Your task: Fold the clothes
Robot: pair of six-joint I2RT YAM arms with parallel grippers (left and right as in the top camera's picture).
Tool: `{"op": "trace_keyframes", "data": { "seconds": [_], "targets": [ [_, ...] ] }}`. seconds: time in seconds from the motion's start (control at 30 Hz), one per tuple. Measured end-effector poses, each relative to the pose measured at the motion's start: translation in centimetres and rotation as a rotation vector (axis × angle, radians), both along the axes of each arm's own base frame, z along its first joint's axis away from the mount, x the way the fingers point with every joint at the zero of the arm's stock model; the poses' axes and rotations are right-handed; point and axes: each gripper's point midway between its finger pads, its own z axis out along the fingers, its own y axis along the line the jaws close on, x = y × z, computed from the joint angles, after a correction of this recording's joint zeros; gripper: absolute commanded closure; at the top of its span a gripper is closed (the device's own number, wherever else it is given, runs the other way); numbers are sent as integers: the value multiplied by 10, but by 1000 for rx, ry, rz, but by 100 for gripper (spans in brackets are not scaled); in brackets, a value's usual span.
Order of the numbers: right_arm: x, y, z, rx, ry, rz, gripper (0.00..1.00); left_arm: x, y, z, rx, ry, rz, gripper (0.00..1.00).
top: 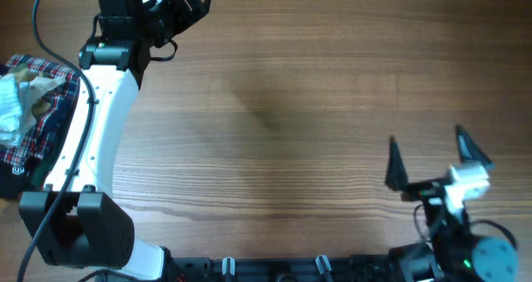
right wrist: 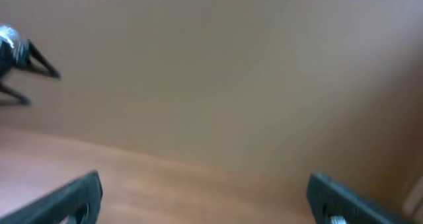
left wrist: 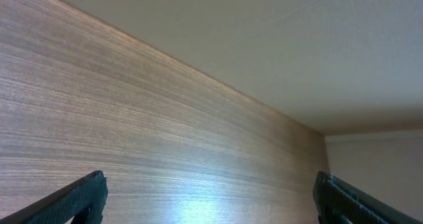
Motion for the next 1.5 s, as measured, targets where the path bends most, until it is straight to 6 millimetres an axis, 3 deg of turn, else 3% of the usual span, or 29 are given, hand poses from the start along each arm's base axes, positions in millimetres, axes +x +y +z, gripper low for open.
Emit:
{"op": "trace_keyframes", "data": {
  "seconds": [0.07,0.2,0.33,0.53,0.67,0.77,1.07,1.5],
  "targets": [
    [11,3,-6,9,-72,6,0,0,0,0,0,0,0,0],
    [13,3,-9,-8,-184,1,0,0,0,0,0,2,0,0],
    [16,5,-33,-14,-207,9,0,0,0,0,0,2,1,0],
    [24,3,-57,-30,-168,5,0,0,0,-1,0,4,0,0],
    [31,8,-84,-42,-115,32,0,0,0,-1,0,4,0,0],
    [32,8,-92,-51,-88,32,0,0,0,-1,0,4,0,0],
    [39,-3,-144,-70,127,-5,0,0,0,-1,0,4,0,0],
    [39,-3,-145,-70,129,-5,0,0,0,-1,0,4,0,0]
  ]
}}
